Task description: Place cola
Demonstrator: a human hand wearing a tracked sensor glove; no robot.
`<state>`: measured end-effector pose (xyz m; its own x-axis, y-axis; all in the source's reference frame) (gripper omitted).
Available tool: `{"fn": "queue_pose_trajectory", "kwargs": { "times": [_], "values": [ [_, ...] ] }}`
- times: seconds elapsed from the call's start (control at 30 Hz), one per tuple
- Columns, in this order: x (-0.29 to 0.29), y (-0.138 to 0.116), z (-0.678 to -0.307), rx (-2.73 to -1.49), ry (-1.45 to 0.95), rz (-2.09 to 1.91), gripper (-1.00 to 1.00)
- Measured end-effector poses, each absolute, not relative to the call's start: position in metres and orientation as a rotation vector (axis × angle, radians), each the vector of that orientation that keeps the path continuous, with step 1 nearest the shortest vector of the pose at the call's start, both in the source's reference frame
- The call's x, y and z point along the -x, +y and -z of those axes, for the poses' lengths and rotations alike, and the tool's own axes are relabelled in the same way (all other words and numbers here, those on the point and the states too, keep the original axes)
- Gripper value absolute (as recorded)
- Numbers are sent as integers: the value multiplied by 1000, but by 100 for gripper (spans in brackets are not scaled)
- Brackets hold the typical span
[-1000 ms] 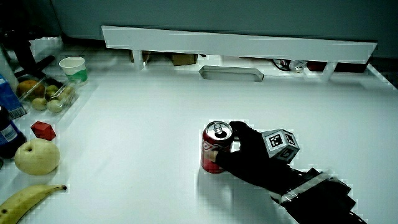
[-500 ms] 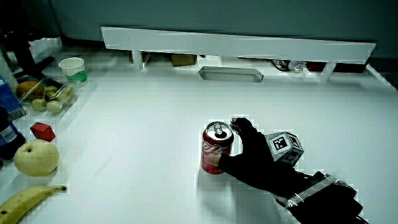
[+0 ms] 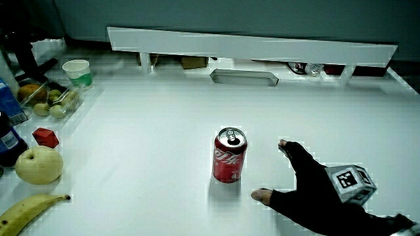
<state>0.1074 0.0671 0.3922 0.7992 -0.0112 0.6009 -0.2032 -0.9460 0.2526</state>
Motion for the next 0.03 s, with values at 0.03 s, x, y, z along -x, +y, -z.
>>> {"fn": "queue_pose_trajectory", "kwargs": {
  "times": [0.03],
  "values": [
    [-113,71,-397,-2686,-174,-844,-100]
  ]
}}
